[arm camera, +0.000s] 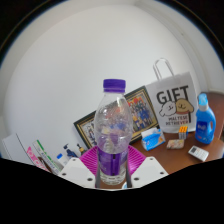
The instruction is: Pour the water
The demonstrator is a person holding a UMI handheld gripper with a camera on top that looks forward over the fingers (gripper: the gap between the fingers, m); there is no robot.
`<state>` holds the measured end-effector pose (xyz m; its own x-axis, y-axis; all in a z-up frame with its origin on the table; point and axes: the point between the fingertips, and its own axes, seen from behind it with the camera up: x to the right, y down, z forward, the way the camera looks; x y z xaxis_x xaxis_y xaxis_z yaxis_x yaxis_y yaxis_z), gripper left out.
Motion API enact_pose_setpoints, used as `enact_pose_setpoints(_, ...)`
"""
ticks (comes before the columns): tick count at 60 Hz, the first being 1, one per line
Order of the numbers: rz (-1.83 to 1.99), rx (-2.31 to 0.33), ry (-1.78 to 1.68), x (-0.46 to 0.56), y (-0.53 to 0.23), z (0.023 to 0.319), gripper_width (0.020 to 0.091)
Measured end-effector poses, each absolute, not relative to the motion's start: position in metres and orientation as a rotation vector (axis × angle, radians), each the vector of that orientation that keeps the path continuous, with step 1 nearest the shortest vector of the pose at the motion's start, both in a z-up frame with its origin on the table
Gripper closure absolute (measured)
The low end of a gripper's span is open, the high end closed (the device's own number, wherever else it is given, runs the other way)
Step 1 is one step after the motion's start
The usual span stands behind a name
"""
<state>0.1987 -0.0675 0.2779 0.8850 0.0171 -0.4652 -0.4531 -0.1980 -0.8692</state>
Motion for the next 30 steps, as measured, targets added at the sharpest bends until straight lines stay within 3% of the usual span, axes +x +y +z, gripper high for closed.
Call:
enact_pose_setpoints(5, 0.253, -1.717, 0.234, 0.238, -0.066, 0.274, 0.0752)
enact_pose_setpoints(11, 0.084, -1.739, 0.151, 0.278, -0.062, 0.249, 0.0754)
enact_pose_setpoints(30, -0.073, -1.872, 0.018, 0.323, -0.062, 0.115, 0.0755)
